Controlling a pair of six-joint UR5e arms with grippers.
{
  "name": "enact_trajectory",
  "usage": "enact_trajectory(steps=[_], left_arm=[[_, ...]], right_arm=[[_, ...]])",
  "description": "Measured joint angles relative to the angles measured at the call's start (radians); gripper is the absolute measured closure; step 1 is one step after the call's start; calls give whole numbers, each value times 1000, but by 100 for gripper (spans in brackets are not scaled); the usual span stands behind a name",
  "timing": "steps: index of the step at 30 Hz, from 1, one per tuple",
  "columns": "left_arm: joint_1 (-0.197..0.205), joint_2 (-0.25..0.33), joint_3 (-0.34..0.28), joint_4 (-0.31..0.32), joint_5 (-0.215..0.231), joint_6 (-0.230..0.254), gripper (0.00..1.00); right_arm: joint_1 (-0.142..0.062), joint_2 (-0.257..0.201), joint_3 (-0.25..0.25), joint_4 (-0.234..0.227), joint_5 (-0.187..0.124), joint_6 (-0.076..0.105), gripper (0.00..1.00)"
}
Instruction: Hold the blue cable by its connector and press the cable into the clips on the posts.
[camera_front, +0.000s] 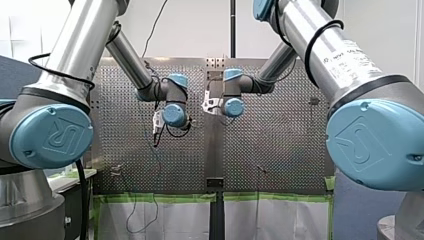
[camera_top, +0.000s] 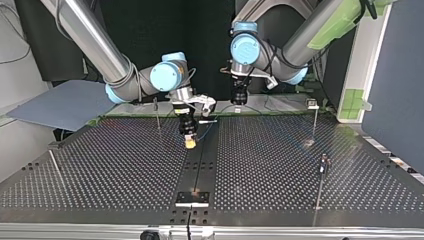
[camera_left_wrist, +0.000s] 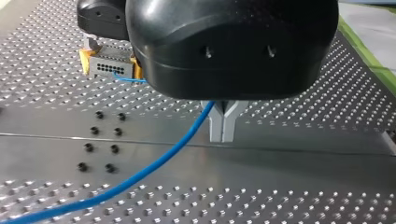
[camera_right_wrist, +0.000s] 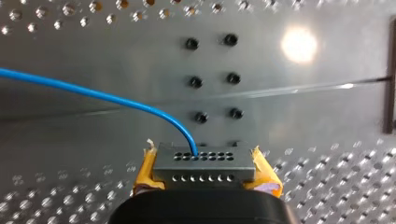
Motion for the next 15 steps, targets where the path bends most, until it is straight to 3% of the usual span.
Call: enact_trajectory(steps=[6,9,15], left_arm=[[-12,-52,0,52,-16,-11,100],[-9,-77,1,77,-17,-15,100],[-5,-128,1,128,-14,-31,100]], right_arm=[[-1,2,47,-47,41,7,100],[-2,4,74,-74,48,27,100],[0,34,124,-123,32,70,100]])
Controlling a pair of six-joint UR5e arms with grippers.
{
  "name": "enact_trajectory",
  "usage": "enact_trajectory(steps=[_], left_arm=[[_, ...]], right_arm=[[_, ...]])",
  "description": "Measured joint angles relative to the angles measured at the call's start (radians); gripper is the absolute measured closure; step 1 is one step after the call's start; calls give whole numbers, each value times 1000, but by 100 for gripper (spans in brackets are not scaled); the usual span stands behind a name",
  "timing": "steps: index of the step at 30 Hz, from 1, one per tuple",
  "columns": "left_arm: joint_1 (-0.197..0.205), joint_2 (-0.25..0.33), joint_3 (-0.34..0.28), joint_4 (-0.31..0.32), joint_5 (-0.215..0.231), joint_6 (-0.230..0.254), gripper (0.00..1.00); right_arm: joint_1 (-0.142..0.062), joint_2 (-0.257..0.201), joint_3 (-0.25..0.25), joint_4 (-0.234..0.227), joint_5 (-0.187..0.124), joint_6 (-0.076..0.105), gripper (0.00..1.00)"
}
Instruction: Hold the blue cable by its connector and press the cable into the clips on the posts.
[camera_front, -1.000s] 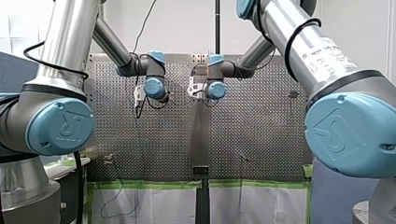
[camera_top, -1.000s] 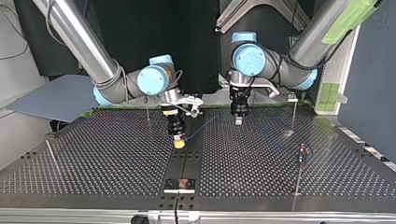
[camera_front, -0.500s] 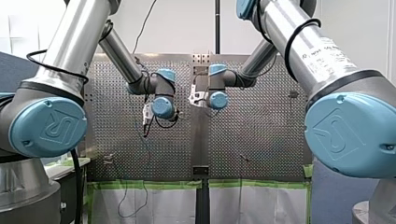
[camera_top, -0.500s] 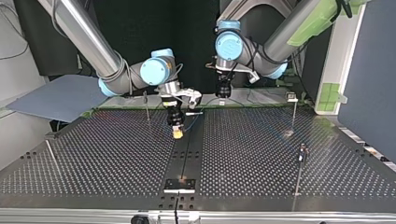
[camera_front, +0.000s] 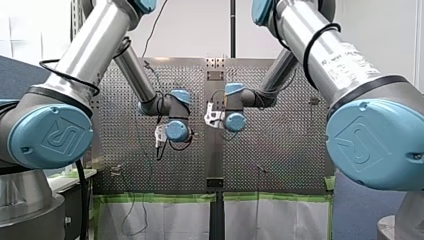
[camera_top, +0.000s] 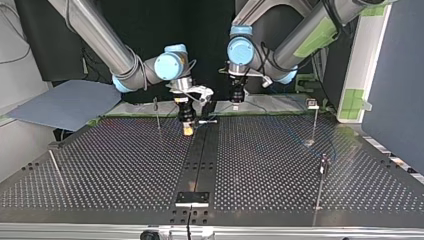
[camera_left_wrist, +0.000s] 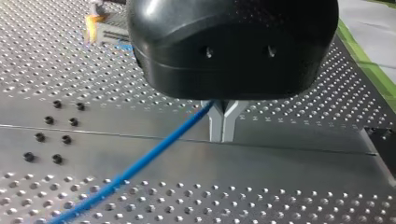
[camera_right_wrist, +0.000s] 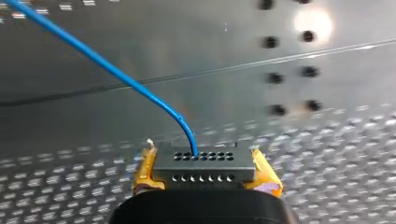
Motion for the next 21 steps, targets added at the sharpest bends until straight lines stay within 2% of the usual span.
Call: enact_trajectory(steps=[3,11,17,21], left_arm=[[-3,-25,0,25,1,-7,100],[-6,-101,0,108,-8,-9,100],[-11,-114,0,165,-19,-3,100],[-15,-117,0,179,-23,8,100]], right_arm=[[1,23,25,-24,6,4,100],[-7,95,96,-96,50,-5,100],[-15,149,151,-151,70,-6,100],[-19,170,187,-187,87,-7,100]])
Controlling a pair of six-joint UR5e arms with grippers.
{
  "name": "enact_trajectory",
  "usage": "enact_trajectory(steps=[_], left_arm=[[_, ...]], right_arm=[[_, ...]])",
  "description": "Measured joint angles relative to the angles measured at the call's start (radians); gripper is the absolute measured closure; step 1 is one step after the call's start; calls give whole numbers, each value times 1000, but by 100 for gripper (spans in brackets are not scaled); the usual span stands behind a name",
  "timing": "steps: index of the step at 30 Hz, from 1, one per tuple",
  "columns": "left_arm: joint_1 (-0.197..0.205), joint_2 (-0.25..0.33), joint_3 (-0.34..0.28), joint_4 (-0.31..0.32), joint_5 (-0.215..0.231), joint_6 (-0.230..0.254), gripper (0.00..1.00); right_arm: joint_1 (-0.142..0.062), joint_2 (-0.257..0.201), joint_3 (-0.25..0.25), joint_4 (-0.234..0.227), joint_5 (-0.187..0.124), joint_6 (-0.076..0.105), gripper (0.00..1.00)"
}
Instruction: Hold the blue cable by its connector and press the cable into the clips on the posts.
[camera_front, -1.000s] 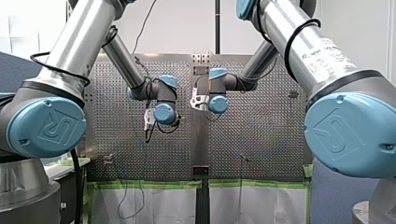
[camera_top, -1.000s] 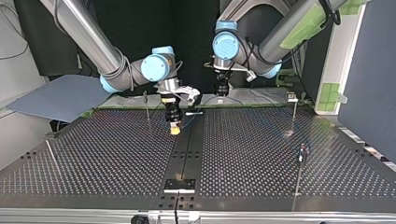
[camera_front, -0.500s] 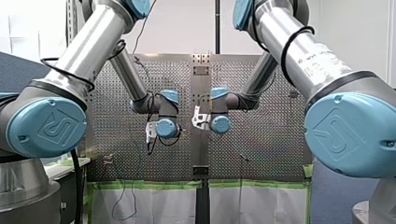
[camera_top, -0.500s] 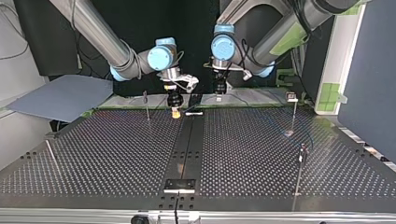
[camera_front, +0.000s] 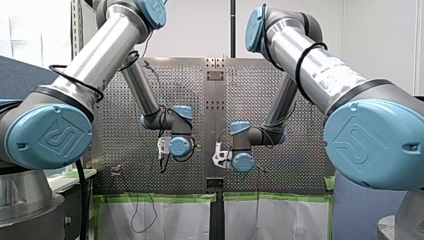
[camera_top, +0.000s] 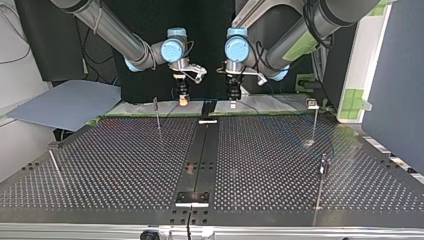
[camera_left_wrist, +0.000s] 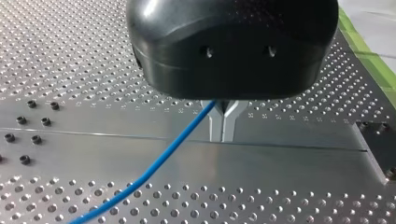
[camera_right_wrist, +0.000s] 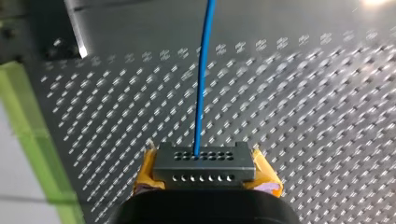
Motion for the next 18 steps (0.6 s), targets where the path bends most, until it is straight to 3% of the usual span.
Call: enact_trajectory(steps=[9,18], left_arm=[[-19,-58,12,39,14,24,100],[-53,-134,29,66,27,24,100]], right_arm=[[-37,6,79,-79,1,2,100],[-111,7,157,-157,-54,-7,100]])
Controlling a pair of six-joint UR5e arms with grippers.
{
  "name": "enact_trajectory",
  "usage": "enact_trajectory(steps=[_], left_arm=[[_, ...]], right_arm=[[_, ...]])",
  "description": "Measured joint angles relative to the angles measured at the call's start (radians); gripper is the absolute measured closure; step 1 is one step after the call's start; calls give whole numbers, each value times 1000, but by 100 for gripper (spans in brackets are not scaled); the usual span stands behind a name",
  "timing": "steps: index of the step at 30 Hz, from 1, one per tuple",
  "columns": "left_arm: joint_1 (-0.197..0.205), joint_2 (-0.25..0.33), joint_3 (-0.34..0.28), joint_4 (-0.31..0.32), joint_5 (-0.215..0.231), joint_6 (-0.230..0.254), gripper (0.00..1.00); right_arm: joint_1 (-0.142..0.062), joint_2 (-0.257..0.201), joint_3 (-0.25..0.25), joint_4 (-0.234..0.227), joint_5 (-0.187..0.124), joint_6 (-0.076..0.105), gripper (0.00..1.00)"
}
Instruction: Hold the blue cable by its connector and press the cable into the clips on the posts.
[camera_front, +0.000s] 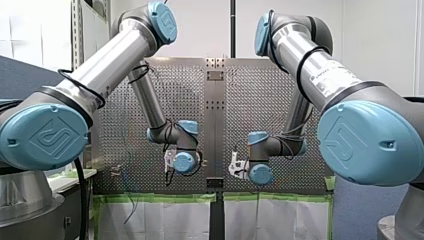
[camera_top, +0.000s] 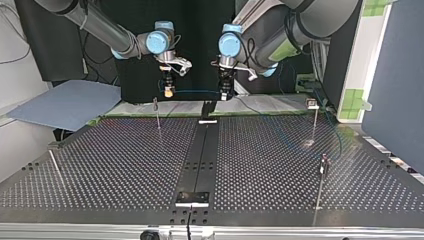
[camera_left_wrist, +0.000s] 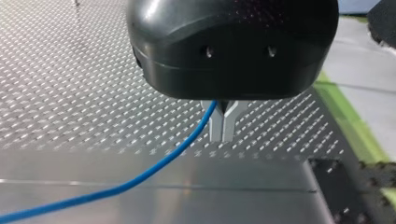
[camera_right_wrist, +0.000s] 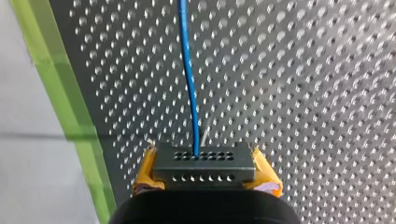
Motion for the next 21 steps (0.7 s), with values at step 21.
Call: enact_trajectory(steps=[21], left_arm=[[-163,-177,164,-58,-95,-85,100]], right_arm=[[-94,4,166,-166,-29,-20,100]])
